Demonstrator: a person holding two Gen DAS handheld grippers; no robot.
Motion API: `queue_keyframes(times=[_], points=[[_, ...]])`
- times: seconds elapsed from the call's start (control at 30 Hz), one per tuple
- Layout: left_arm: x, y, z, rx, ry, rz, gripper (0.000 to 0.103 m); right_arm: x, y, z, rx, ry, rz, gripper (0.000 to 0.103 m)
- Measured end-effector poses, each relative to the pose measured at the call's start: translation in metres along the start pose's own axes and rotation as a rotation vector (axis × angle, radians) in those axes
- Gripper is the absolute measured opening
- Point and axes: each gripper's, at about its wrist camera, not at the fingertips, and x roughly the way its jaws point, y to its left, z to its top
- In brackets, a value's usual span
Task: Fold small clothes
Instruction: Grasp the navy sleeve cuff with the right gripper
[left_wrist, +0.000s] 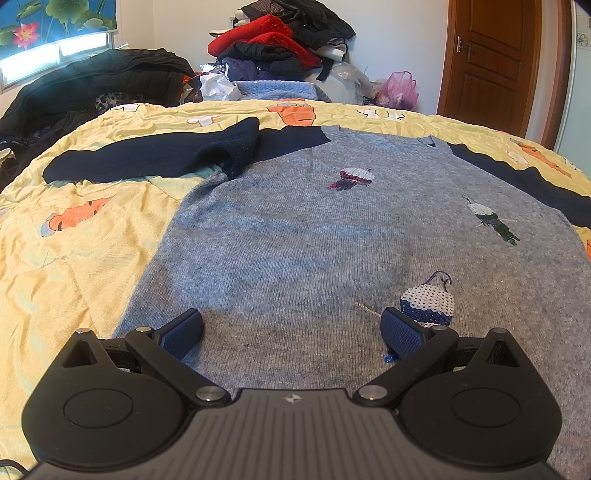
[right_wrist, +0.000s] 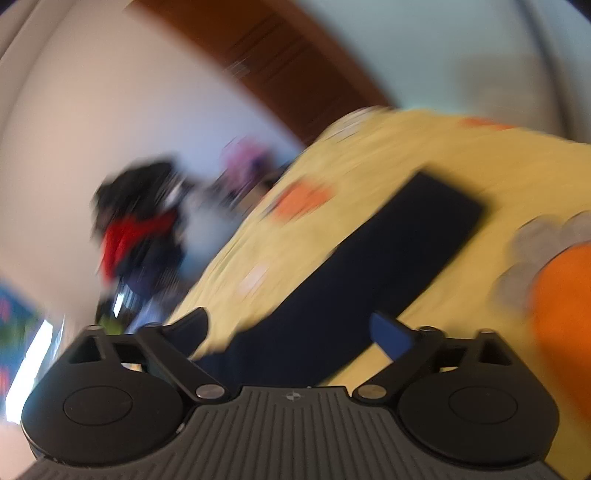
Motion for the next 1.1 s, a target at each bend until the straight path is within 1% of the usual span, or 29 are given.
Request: queue_keyframes(times=[0.07, 0.1, 0.2, 0.3, 0.4, 0.43, 0.47, 0.5, 0.53, 0.57, 0.6, 0.63, 0.7, 0.73, 0.8, 0.87, 0.93, 1.0, 1.07, 1.1], points=[[0.0, 0.0, 0.0, 0.0, 0.0, 0.0, 0.103, 0.009, -0.021, 0.013, 0.034, -0.028, -0.063, 0.083], [0.0, 0.0, 0.0, 0.0, 0.0, 0.0, 0.103, 0.014, -0.03, 0.017, 0.055, -0.035, -0.081, 0.082], [0.0, 0.0, 0.0, 0.0, 0.0, 0.0, 0.103, 0.029, -0.051, 0.017, 0.118, -0.043, -0.13, 0.078], [0.0, 0.0, 0.0, 0.0, 0.0, 0.0, 0.103, 0.042, -0.061, 0.01, 0.147, -0.037, -0.123, 0.078], [0.0, 0.0, 0.0, 0.001, 0.0, 0.0, 0.103, 0.052, -0.064, 0.01, 0.125, -0.07, -0.119, 0.075], [0.0, 0.0, 0.0, 0.001, 0.0, -0.001, 0.103, 0.055, -0.063, 0.015, 0.128, -0.082, -0.121, 0.071], [0.0, 0.0, 0.0, 0.0, 0.0, -0.001, 0.103, 0.057, -0.062, 0.021, 0.136, -0.093, -0.128, 0.062], [0.0, 0.0, 0.0, 0.0, 0.0, 0.0, 0.103, 0.062, -0.062, 0.022, 0.137, -0.1, -0.143, 0.057], [0.0, 0.0, 0.0, 0.001, 0.0, 0.0, 0.103, 0.062, -0.063, 0.025, 0.133, -0.104, -0.159, 0.042], [0.0, 0.0, 0.0, 0.001, 0.0, -0.001, 0.103, 0.066, -0.063, 0.026, 0.121, -0.094, -0.181, 0.024], [0.0, 0.0, 0.0, 0.001, 0.0, -0.001, 0.103, 0.07, -0.062, 0.027, 0.103, -0.083, -0.202, 0.017], [0.0, 0.0, 0.0, 0.001, 0.0, -0.001, 0.103, 0.065, -0.059, 0.025, 0.084, -0.091, -0.21, 0.017], [0.0, -0.001, 0.0, 0.0, 0.0, -0.001, 0.103, 0.059, -0.045, 0.02, 0.032, -0.127, -0.213, 0.017], [0.0, 0.0, 0.0, 0.0, 0.0, 0.0, 0.103, 0.053, -0.032, 0.016, -0.005, -0.143, -0.199, 0.017], [0.0, 0.0, 0.0, 0.0, 0.0, 0.0, 0.103, 0.046, 0.003, 0.004, -0.111, -0.15, -0.143, 0.017], [0.0, 0.0, 0.0, 0.0, 0.0, 0.0, 0.103, 0.04, 0.048, -0.017, -0.233, -0.14, -0.062, 0.017], [0.0, 0.0, 0.0, 0.001, 0.0, -0.001, 0.103, 0.037, 0.096, -0.047, -0.362, -0.105, 0.035, 0.017], [0.0, 0.0, 0.0, 0.001, 0.0, -0.001, 0.103, 0.04, 0.138, -0.084, -0.464, -0.046, 0.125, 0.017], [0.0, -0.001, 0.0, 0.002, 0.0, -0.002, 0.103, 0.052, 0.172, -0.124, -0.539, 0.036, 0.187, 0.017], [0.001, -0.001, 0.0, 0.003, 0.0, -0.003, 0.103, 0.062, 0.185, -0.145, -0.571, 0.073, 0.198, 0.016]])
